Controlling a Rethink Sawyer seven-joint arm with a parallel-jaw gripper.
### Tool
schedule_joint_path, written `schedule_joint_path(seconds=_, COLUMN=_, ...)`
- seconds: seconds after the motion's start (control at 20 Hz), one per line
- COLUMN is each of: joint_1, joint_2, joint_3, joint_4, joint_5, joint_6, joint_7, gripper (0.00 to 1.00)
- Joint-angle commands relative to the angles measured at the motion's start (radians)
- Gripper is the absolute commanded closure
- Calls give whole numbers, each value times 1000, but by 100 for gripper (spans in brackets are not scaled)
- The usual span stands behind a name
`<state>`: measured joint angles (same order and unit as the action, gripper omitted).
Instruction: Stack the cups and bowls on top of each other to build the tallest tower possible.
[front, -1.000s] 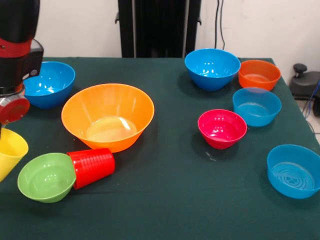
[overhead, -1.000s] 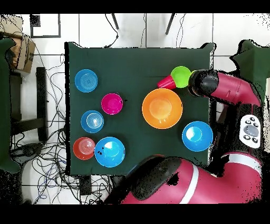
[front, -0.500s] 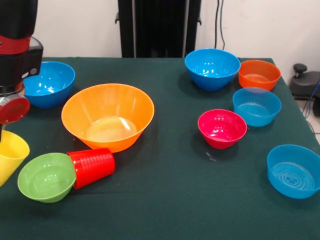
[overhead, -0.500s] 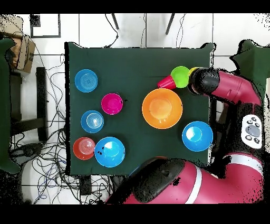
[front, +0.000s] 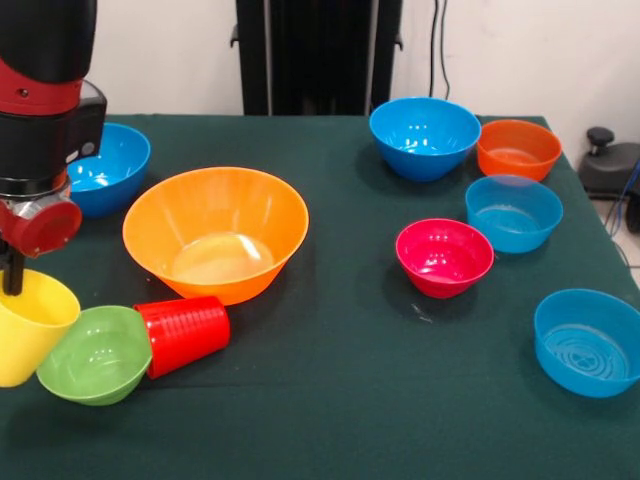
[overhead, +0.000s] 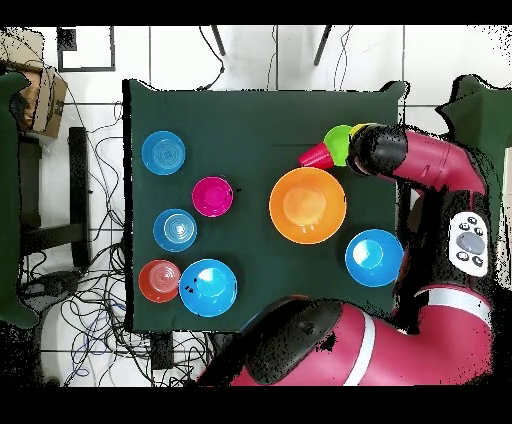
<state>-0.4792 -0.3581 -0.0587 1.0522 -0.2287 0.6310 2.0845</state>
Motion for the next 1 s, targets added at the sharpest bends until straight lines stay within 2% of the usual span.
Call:
schedule_joint_path(seconds=0.05, joint_1=45, joint_2=3, joint_3=97, joint_4=4, joint_5=22, joint_6=80, joint_7=-16, gripper=100)
schedule_joint_path(seconds=0.45, joint_1=78, joint_2=22, joint_3=76, joint_4=-53, joint_5=33, joint_6=152, joint_7=2, gripper=100)
schedule_joint_path(seconds=1.0, joint_1=136, joint_2=58, joint_3=33, joint_4=-111, joint_5=50, joint_6=173, joint_7=74, gripper=100)
